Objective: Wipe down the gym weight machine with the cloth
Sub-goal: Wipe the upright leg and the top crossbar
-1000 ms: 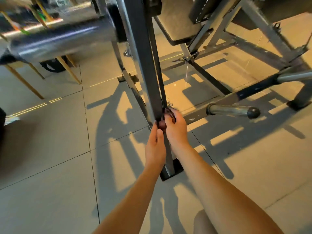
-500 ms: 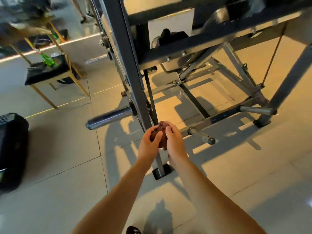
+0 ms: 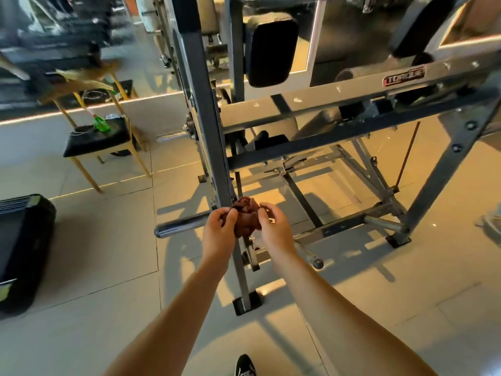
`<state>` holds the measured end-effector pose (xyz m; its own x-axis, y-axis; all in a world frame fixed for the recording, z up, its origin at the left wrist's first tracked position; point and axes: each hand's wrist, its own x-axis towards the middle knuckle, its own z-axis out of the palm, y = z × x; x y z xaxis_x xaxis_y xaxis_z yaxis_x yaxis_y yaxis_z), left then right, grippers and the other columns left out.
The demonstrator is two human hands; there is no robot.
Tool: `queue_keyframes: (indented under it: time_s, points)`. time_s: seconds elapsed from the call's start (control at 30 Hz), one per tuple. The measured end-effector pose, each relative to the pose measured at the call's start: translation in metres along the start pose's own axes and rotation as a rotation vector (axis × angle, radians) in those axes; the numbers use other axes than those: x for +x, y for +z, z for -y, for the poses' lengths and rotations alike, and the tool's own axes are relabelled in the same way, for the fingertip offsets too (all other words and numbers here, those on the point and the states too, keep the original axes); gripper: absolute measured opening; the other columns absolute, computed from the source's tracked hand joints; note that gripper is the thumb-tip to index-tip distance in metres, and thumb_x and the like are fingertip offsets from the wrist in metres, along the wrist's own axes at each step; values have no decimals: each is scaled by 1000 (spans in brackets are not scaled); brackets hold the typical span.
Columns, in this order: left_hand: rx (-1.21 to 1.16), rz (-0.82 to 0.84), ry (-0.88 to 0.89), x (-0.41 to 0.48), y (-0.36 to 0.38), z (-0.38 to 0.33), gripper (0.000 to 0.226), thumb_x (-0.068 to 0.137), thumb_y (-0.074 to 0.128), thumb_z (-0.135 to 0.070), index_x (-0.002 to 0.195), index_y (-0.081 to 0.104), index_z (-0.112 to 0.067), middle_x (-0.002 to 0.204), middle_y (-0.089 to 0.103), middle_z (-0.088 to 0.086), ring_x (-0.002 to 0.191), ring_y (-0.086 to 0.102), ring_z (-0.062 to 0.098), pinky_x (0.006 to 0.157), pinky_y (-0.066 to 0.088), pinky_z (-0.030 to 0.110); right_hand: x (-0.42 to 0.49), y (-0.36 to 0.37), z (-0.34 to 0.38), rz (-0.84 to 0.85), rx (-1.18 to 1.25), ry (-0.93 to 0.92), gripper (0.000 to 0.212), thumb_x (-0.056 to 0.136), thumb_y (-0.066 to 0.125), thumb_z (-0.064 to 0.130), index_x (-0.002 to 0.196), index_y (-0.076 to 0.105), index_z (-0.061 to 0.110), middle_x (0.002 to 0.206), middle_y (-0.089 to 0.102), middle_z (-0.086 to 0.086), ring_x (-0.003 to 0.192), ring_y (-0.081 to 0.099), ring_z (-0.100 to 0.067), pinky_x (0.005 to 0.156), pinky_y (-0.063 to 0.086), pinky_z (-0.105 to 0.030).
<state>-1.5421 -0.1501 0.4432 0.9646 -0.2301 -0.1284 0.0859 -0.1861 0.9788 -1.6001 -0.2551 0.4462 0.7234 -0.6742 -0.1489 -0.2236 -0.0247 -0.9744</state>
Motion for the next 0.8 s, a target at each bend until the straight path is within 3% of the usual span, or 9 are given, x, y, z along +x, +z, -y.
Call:
queue_keyframes:
  time_s: [0.13,0.23,0.3,0.4,0.53,0.6,0.67,0.73,0.8]
  points:
    - [-101,81,47,19,11,-28,16,104,53,-34,109,62,-22,107,67,8,96,69,18,83,61,35,17,-3,36,141,98,-63,30,105,50,40,134,54,34,117,55,18,113,57,-7,86,54,-20]
    - [-73,198,109,30,19,-58,23,107,45,-38,113,62,-24,103,68,2,93,68,9,90,58,36,34,-15,63,175,86,-150,29,104,54,37,133,53,39,112,50,31,103,54,2,72,50,-11]
    - [11,240,179,44,24,-79,20,108,43,-36,113,61,-30,102,69,-4,93,68,5,93,57,37,54,-24,78,124,29,-206,30,104,55,34,134,55,36,110,51,30,100,53,5,68,48,-6]
    - [189,219,293,69,34,-101,20,107,41,-38,112,59,-48,103,69,-14,99,67,5,94,57,39,88,-31,97,25,-115,-353,28,105,54,31,133,59,30,123,60,14,108,55,0,82,45,-5]
    - [379,136,425,97,61,-119,33,109,34,-40,138,47,-45,139,56,-12,129,53,9,110,45,38,144,-44,123,-128,-172,-544,29,104,57,22,132,61,21,134,59,4,120,50,-4,85,31,7]
    - [431,64,403,109,77,-125,42,110,32,-38,151,38,-37,160,37,-9,148,33,13,122,28,38,172,-51,133,-154,-212,-646,29,102,58,16,131,62,19,134,59,1,124,51,-9,92,29,4]
    - [418,-40,348,116,92,-129,46,110,32,-34,156,33,-30,163,31,-8,150,26,11,123,25,38,196,-51,140,-88,-266,-708,28,102,59,15,130,63,17,132,59,0,124,51,-11,96,32,-1]
    - [374,-125,339,121,104,-132,43,110,32,-32,153,38,-29,155,43,-10,143,36,2,118,32,32,215,-40,143,58,-347,-776,29,101,59,15,129,64,15,132,60,-1,127,51,-14,109,42,-20]
    - [334,-201,355,125,112,-131,32,110,33,-30,138,49,-32,130,59,-18,119,51,-11,101,42,20,224,-27,142,193,-456,-851,30,99,60,15,129,65,16,134,59,-2,133,47,-20,117,38,-42]
